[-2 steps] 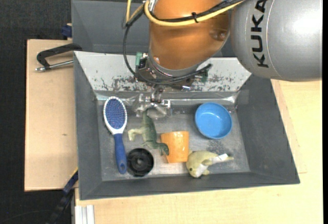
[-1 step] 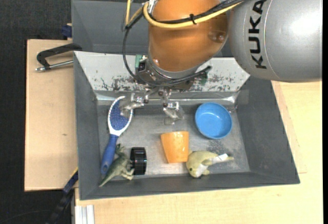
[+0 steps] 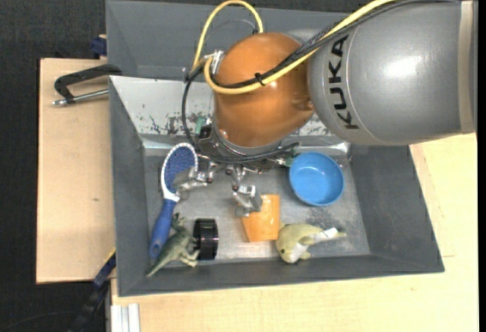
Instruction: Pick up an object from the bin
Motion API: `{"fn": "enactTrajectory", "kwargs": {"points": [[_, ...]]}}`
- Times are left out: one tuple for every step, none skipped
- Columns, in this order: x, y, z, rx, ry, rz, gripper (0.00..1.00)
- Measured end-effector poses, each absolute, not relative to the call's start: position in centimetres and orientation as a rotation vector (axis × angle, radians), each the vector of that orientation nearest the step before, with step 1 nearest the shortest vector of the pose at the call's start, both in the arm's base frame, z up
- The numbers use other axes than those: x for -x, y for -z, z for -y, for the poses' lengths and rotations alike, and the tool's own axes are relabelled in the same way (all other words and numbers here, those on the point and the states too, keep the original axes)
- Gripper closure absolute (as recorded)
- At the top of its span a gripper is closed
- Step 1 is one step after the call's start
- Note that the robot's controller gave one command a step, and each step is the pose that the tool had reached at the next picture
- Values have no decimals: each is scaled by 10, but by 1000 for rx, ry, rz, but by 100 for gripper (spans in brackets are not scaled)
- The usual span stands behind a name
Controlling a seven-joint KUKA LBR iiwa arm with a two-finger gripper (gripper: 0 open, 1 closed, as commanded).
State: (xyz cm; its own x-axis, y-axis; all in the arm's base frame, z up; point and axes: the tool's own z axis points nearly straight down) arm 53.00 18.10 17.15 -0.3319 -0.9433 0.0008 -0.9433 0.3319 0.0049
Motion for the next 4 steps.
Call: {"fn": "enactTrajectory", "kwargs": {"points": [[-499, -108, -134, -1858, 0, 2533, 0], [-524, -87, -92, -1755, 0, 2611, 0], [-524, -88, -93, -1759, 0, 2610, 100], [-551, -227, -77, -1711, -8, 2652, 100]]}}
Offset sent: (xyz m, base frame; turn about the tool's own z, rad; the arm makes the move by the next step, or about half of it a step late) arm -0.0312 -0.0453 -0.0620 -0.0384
